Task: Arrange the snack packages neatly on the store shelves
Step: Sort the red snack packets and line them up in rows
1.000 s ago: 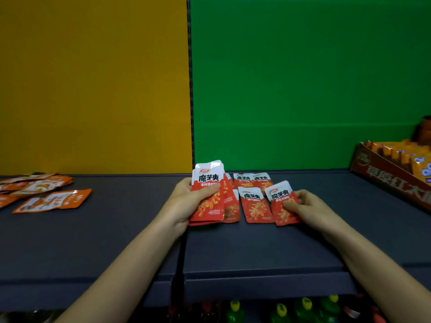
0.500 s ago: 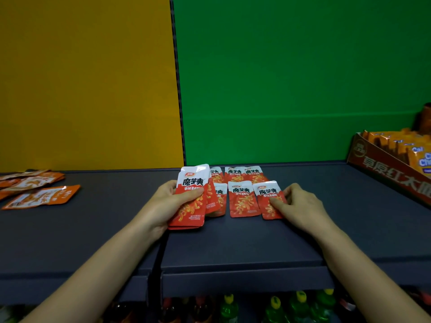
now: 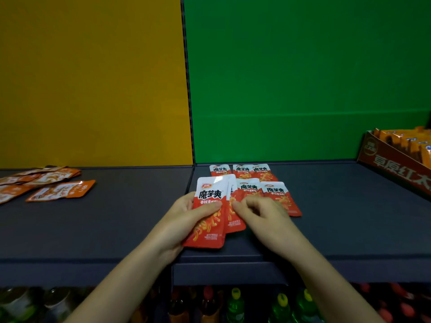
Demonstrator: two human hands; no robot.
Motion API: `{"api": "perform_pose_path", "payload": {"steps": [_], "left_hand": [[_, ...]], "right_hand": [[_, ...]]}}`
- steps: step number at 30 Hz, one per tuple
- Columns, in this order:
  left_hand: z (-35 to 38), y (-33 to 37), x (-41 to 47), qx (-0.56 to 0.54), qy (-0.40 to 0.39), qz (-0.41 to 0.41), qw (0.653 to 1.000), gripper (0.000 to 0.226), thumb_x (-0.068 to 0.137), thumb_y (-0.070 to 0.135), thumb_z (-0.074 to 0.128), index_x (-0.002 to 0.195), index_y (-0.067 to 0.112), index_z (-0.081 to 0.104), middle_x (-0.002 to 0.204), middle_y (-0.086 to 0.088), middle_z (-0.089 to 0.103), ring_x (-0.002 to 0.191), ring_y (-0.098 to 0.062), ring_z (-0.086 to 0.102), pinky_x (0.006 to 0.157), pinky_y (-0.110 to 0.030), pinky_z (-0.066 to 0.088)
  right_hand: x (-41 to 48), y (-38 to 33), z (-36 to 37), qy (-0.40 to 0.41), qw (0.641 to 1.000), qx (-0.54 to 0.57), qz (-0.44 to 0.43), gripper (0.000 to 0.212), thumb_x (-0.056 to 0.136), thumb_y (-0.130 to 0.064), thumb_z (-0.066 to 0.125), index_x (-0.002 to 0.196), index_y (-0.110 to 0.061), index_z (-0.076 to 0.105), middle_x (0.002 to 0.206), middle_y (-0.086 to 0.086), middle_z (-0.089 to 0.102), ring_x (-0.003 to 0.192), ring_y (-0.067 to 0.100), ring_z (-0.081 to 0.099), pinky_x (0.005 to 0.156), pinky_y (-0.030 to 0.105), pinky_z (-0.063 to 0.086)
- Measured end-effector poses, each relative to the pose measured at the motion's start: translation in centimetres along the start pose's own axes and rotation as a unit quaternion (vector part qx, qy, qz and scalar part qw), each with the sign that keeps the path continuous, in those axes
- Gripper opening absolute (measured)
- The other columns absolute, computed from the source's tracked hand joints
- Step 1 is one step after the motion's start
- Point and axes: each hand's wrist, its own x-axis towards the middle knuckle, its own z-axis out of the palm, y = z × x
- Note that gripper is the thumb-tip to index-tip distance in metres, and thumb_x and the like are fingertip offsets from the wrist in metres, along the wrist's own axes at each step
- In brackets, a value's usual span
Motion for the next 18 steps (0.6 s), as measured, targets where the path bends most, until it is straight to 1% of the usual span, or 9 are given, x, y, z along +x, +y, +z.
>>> {"api": "perform_pose_path", "payload": {"steps": [2, 3, 5, 7, 9, 11, 15, 18], "left_hand": [[-0.2, -0.2, -0.4, 0.004, 0.001, 0.006, 1.000, 0.030, 0.083, 0.014, 0.064, 0.112, 0.009, 0.062, 0.091, -0.009, 0.075, 0.065, -0.013, 0.070, 0.053, -0.020, 0.054], [-0.4, -0.2, -0.5, 0.009, 0.005, 0.005, 1.000, 0.030, 0.083, 0.014, 0.065, 0.112, 0.009, 0.062, 0.091, -0.009, 0.075, 0.065, -0.013, 0.071, 0.053, -0.021, 0.054], [-1.0, -0.1, -0.6, 0.022, 0.026, 0.006, 0.999, 0.029, 0.083, 0.014, 0.064, 0.112, 0.010, 0.062, 0.092, -0.010, 0.075, 0.065, -0.014, 0.071, 0.055, -0.022, 0.055], [-1.9, 0.1, -0.7, 0.025, 0.054, 0.015, 0.998, 0.026, 0.085, 0.012, 0.063, 0.111, 0.009, 0.063, 0.085, -0.008, 0.076, 0.062, -0.013, 0.070, 0.054, -0.022, 0.055], [-2.7, 0.4, -0.8, 0.015, 0.080, 0.024, 0.996, 0.020, 0.086, 0.010, 0.061, 0.106, 0.010, 0.063, 0.073, -0.002, 0.074, 0.055, -0.010, 0.068, 0.050, -0.020, 0.054], [-3.2, 0.6, -0.9, -0.001, 0.092, 0.025, 0.995, 0.014, 0.087, 0.011, 0.060, 0.100, 0.011, 0.063, 0.065, 0.000, 0.072, 0.051, -0.008, 0.066, 0.047, -0.018, 0.053], [-3.5, 0.6, -1.0, -0.015, 0.090, 0.018, 0.996, 0.011, 0.087, 0.013, 0.060, 0.098, 0.012, 0.062, 0.065, 0.000, 0.072, 0.051, -0.009, 0.067, 0.046, -0.019, 0.053], [-3.4, 0.5, -0.9, -0.020, 0.090, 0.016, 0.996, 0.015, 0.087, 0.014, 0.060, 0.102, 0.012, 0.062, 0.067, -0.001, 0.073, 0.052, -0.010, 0.067, 0.047, -0.019, 0.053]], "right_hand": [[-0.3, -0.2, 0.4, 0.014, 1.000, -0.002, 0.001, 0.047, 0.091, -0.041, 0.050, 0.054, -0.015, 0.038, 0.053, -0.003, 0.038, 0.057, 0.013, 0.038, 0.060, 0.033, 0.032], [-0.5, -0.1, 0.6, 0.028, 1.000, -0.007, 0.008, 0.049, 0.090, -0.042, 0.051, 0.052, -0.016, 0.034, 0.050, -0.004, 0.036, 0.055, 0.011, 0.036, 0.058, 0.033, 0.032], [-0.9, -0.1, 0.8, 0.067, 0.997, -0.012, 0.026, 0.050, 0.089, -0.042, 0.050, 0.051, -0.016, 0.031, 0.047, -0.004, 0.035, 0.053, 0.011, 0.034, 0.055, 0.032, 0.030], [-1.4, 0.1, 0.9, 0.086, 0.995, -0.027, 0.039, 0.049, 0.089, -0.041, 0.050, 0.053, -0.015, 0.029, 0.048, -0.003, 0.034, 0.053, 0.012, 0.034, 0.053, 0.030, 0.028], [-1.8, 0.1, 1.0, 0.075, 0.995, -0.050, 0.044, 0.048, 0.091, -0.042, 0.048, 0.055, -0.015, 0.030, 0.051, -0.001, 0.035, 0.055, 0.014, 0.037, 0.054, 0.030, 0.029], [-1.8, 0.0, 1.2, 0.058, 0.994, -0.078, 0.044, 0.049, 0.092, -0.045, 0.045, 0.055, -0.015, 0.032, 0.053, 0.000, 0.038, 0.057, 0.014, 0.042, 0.055, 0.028, 0.031], [-1.8, -0.3, 1.4, 0.043, 0.992, -0.112, 0.036, 0.050, 0.093, -0.047, 0.043, 0.055, -0.016, 0.034, 0.051, -0.001, 0.040, 0.059, 0.016, 0.047, 0.054, 0.018, 0.025], [-1.9, -0.6, 1.5, 0.040, 0.990, -0.135, 0.025, 0.048, 0.093, -0.047, 0.042, 0.057, -0.016, 0.034, 0.053, 0.000, 0.040, 0.058, 0.016, 0.045, 0.053, 0.015, 0.023]]}}
